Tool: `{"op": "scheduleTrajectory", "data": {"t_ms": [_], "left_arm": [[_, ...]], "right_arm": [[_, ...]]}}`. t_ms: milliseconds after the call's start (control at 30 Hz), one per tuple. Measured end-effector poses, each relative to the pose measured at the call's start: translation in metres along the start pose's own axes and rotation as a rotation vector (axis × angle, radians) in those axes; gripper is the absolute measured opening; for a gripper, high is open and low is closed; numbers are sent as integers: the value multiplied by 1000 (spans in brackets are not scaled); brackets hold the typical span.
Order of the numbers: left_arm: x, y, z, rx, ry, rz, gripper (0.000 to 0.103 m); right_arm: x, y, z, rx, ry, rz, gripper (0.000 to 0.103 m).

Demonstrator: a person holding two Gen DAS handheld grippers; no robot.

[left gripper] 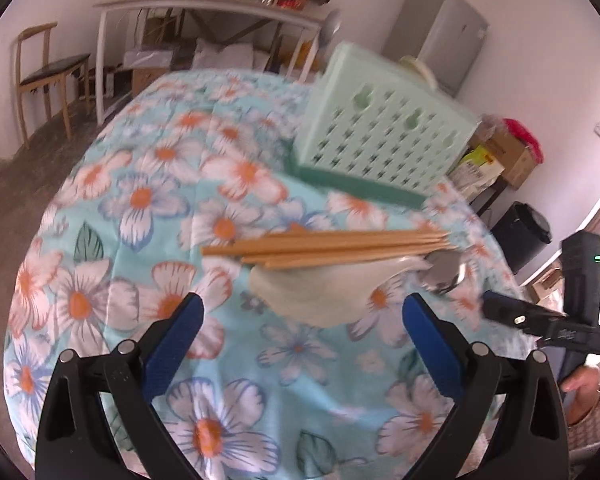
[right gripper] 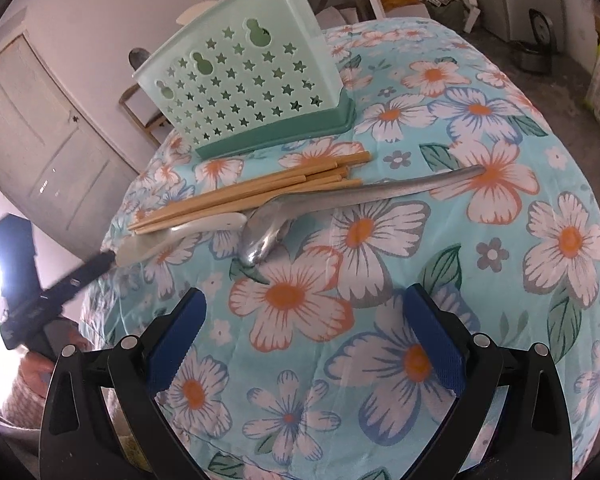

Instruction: Organize utensils

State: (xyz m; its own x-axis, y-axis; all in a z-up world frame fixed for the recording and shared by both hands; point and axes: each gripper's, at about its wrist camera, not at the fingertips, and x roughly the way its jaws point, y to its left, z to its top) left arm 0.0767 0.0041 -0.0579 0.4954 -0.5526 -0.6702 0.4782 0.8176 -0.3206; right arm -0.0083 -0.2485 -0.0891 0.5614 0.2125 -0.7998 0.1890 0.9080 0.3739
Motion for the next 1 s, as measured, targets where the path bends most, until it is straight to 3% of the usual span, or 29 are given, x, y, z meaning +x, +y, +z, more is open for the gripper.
{"op": "scheduleTrajectory", "data": {"t_ms": [200,467,633,800,1000], "left_arm": [[-1,12,5,-123,19,-56,68],[2,32,-3,-274,70,-156,48],[23,49,-7,-435,120,-257,36],[32,56,-8,-506,146,-238,12],[13,61,-15,-488,200,-234,5]], "right_arm": [[2,4,-1,-19,6,-25,95],[2,1,0,2,8,-13,95],[0,-2,0,13,5,-2,95],[-2,-3,-2,17,2,-1,95],[-2,-2,-3,13,2,-2,95]]}}
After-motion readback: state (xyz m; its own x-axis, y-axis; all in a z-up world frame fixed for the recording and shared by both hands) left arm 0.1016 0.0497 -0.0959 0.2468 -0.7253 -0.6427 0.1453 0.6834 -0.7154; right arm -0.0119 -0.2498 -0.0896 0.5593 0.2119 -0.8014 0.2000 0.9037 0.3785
